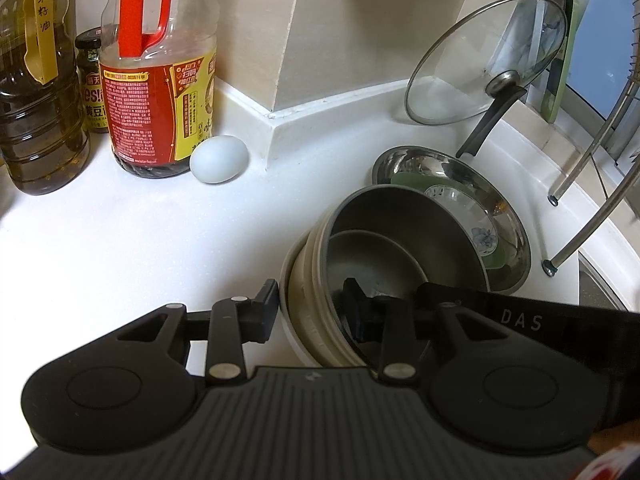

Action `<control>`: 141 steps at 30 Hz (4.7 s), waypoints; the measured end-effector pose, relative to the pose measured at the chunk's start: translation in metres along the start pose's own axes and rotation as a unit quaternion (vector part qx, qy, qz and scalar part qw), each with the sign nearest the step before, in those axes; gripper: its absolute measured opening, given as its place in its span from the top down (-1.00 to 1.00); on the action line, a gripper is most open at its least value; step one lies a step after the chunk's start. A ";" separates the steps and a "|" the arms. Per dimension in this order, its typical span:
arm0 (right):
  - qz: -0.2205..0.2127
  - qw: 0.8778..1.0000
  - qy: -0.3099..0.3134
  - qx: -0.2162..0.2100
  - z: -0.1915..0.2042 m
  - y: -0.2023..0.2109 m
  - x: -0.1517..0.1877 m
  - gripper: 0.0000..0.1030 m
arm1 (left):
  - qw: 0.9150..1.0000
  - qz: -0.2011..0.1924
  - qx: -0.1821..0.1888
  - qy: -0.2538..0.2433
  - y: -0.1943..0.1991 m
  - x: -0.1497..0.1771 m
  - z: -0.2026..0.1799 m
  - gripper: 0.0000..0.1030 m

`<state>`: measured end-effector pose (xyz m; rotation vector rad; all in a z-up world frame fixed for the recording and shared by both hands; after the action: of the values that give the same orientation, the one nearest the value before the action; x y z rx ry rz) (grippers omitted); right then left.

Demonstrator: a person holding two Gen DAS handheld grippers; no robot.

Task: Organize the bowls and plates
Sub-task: 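Carry the stack over the frying pan with both grippers, then lower the stack onto the floral plate in the pan with both grippers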

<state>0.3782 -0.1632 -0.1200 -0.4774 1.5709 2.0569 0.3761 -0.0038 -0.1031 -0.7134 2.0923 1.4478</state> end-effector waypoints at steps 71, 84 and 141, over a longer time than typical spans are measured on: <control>-0.046 0.992 -0.092 0.071 -0.112 -0.001 -0.106 0.54 | 0.996 0.009 0.083 -0.044 -0.099 -0.095 -0.111 0.43; -0.024 0.992 -0.102 0.073 -0.121 -0.019 -0.105 0.54 | 0.996 0.028 0.080 -0.041 -0.121 -0.094 -0.111 0.44; -0.070 0.988 -0.140 0.003 -0.136 0.000 -0.094 0.54 | 0.992 0.016 0.090 -0.082 -0.108 -0.089 -0.109 0.45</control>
<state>0.4506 -0.3109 -0.1047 -0.2742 1.3380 1.9176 0.5030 -0.1266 -0.0848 -0.4766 2.0829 1.2684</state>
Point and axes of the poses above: each gripper's, at about its wrist camera, not at the fingertips, and y roughly against the way its jaws point, z to its left, x to its underside, the point moved 7 cm from there along -y, roughly the way its jaws point, and after that the axes turned 9 degrees about x, right-handed, at the moved point
